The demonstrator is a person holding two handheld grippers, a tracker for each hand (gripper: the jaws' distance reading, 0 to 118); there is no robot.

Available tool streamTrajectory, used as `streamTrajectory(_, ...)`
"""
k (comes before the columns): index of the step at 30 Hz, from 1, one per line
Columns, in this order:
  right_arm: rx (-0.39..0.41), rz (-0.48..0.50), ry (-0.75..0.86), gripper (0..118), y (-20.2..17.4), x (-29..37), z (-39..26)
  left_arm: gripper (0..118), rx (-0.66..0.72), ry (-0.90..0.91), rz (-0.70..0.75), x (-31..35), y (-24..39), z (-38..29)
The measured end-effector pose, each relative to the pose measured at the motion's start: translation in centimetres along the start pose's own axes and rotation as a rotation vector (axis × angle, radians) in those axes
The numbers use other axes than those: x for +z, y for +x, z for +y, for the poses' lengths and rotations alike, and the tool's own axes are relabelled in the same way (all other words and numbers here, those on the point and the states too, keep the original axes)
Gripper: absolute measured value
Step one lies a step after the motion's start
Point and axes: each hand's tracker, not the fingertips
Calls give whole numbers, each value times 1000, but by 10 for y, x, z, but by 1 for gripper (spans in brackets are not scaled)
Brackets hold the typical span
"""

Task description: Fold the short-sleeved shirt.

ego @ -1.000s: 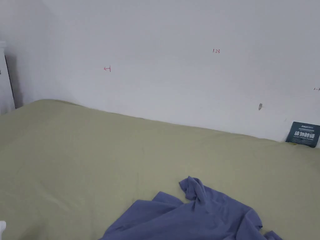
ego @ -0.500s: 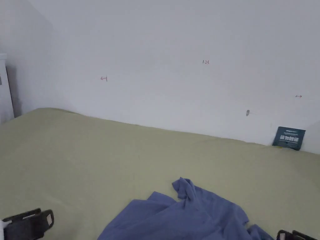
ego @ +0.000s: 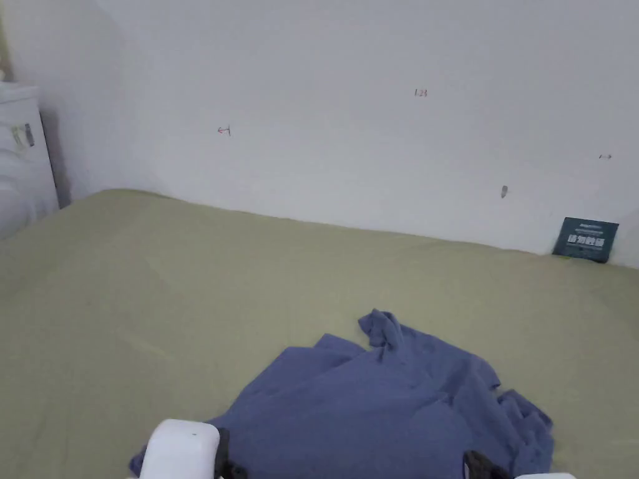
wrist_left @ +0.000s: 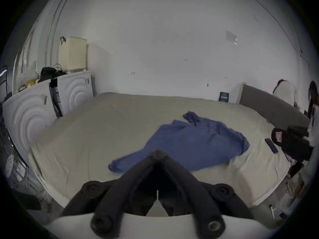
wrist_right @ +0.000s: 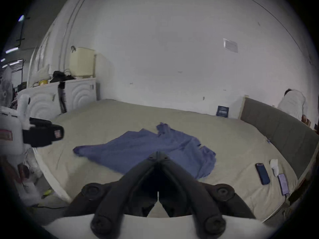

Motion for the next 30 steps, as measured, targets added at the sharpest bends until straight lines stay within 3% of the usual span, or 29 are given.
streamTrajectory(5,-1,73,-75,0,-16,4,-21,0,77,-167,1,-4,-15,-35)
streamTrajectory(10,-39,81,-103,0,-4,-7,-19,0,207,-240,46,-36,-64,-28)
streamTrajectory(11,-45,74,-105,0,0,-9,-18,6,219,-266,36,-50,-79,-21)
streamTrajectory(12,-53,69,-110,0,6,-12,-18,33,242,-284,41,-62,-91,-17)
streamTrajectory(14,-60,65,-124,0,15,-18,-16,101,285,-354,94,-95,-115,-8)
streamTrajectory(15,-67,64,-132,0,19,-21,-16,118,301,-392,109,-112,-124,-6)
streamTrajectory(16,-77,59,-147,0,24,-24,-17,118,324,-444,114,-128,-133,-5)
streamTrajectory(20,-107,45,-182,0,38,-38,-20,118,437,-473,44,-175,-149,-1)
streamTrajectory(25,-133,44,-224,0,55,-54,-19,106,260,-575,139,-207,-133,-8)
streamTrajectory(26,-143,46,-228,0,60,-58,-17,78,272,-575,145,-207,-131,-8)
streamTrajectory(27,-150,47,-231,0,65,-63,-15,16,297,-566,131,-206,-130,-10)
streamTrajectory(28,-160,42,-232,0,71,-71,-11,4,357,-512,72,-202,-128,-11)
streamTrajectory(30,-169,38,-231,1,89,-96,0,4,335,-525,97,-204,-119,-13)
